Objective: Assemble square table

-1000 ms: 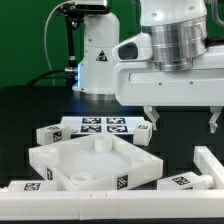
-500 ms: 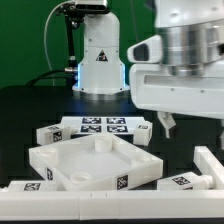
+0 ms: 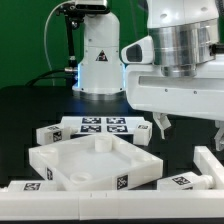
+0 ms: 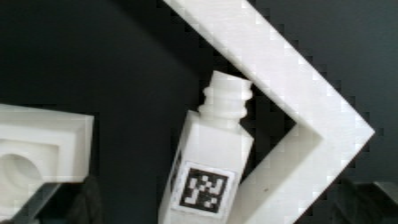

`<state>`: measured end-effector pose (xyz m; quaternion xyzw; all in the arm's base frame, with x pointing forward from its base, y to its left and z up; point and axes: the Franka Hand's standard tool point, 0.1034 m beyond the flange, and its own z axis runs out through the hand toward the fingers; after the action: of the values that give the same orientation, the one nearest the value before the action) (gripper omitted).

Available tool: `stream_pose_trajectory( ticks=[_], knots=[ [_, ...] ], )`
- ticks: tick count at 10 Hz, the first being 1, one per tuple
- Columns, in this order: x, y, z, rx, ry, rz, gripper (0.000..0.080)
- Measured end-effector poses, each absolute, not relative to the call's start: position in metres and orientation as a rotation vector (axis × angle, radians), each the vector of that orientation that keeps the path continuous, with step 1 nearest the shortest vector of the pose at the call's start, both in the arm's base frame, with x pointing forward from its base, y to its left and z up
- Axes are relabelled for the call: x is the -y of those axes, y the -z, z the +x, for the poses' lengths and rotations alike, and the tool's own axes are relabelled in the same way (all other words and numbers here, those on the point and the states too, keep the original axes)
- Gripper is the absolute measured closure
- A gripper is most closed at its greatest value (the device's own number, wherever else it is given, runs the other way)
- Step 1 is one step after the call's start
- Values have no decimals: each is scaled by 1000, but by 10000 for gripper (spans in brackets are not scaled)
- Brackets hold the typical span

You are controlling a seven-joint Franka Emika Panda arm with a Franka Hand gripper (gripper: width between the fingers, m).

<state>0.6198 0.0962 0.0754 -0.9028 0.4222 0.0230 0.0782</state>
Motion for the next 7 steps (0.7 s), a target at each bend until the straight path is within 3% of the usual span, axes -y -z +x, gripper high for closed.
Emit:
stream_pose_trajectory(
  ticks=[4,7],
  knots=[
    [-124,-43,618,-1643,-100,-2613,150],
    [-123,-42,617,-1612,-100,-2632,150]
  ],
)
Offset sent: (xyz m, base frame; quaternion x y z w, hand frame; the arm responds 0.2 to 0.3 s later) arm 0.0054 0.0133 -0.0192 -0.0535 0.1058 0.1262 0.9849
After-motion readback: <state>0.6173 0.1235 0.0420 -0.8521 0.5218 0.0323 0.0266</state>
